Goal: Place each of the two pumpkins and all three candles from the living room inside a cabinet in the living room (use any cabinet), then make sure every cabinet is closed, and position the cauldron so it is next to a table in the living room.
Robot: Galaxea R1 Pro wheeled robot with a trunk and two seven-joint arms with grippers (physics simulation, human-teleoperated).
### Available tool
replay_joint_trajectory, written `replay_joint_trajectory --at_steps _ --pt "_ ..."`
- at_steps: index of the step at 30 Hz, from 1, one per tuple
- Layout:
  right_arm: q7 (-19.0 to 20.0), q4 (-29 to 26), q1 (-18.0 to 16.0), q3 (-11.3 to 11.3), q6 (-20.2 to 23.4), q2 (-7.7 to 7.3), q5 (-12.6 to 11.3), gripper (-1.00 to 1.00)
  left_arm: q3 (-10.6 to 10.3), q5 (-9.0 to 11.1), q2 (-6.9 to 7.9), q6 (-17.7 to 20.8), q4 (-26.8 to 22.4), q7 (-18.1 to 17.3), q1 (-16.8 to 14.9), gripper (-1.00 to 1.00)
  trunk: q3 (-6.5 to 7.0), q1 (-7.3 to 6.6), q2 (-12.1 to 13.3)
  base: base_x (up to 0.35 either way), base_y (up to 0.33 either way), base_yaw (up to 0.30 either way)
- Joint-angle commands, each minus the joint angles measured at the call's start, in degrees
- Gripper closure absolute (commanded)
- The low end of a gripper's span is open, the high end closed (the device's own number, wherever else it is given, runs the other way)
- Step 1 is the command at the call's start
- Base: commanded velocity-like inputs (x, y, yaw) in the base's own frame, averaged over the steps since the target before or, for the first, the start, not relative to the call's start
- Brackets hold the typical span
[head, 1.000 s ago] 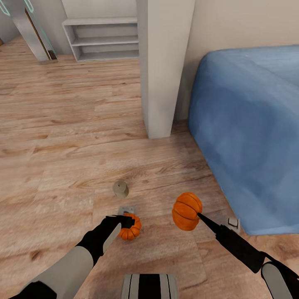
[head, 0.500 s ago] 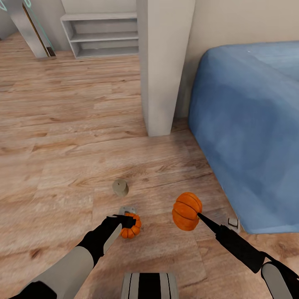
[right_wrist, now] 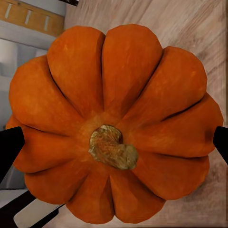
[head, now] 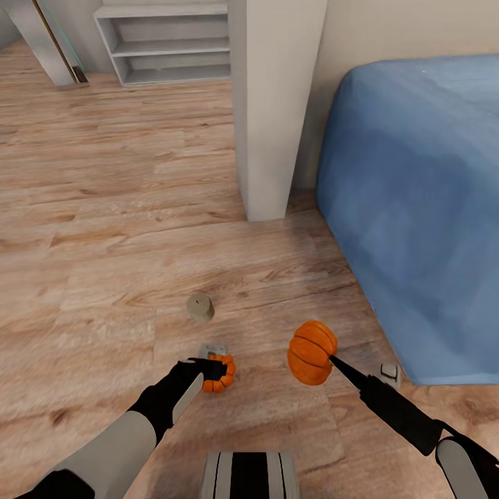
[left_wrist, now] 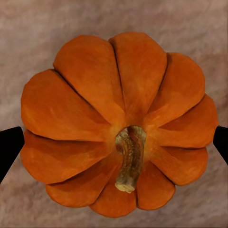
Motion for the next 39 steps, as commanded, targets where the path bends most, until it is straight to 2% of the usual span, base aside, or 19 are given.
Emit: replay_joint_trajectory --at_steps 1,12,16,24,39 --pt "0.1 0.0 0.0 -0.1 0.5 0.00 -0.5 1.00 -0.3 0.6 0.05 0.2 -0.1 0.5 0.0 -1.00 -0.04 -0.01 0.0 0.000 0.000 0.000" --pt "0.1 0.0 0.0 0.0 0.5 0.00 -0.5 1.00 -0.3 0.6 0.06 0.2 -0.1 0.5 0.0 -1.00 -0.04 -0.01 0.0 0.000 0.000 0.000" --pt "0.1 0.0 0.0 0.0 0.5 0.00 -0.5 1.00 -0.4 0.6 0.03 0.1 -0.1 0.5 0.0 -1.00 -0.93 0.09 -0.1 0.000 0.000 0.000" --pt "0.1 0.0 0.0 -0.1 0.5 0.00 -0.5 1.00 -2.6 0.6 0.06 -1.3 -0.1 0.5 0.0 -1.00 -0.93 0.09 -0.1 0.000 0.000 0.000" --pt "0.1 0.0 0.0 -0.1 0.5 0.00 -0.5 1.00 -2.8 0.7 0.07 -1.4 -0.1 0.5 -0.1 -1.00 -0.93 0.09 -0.1 0.000 0.000 0.000"
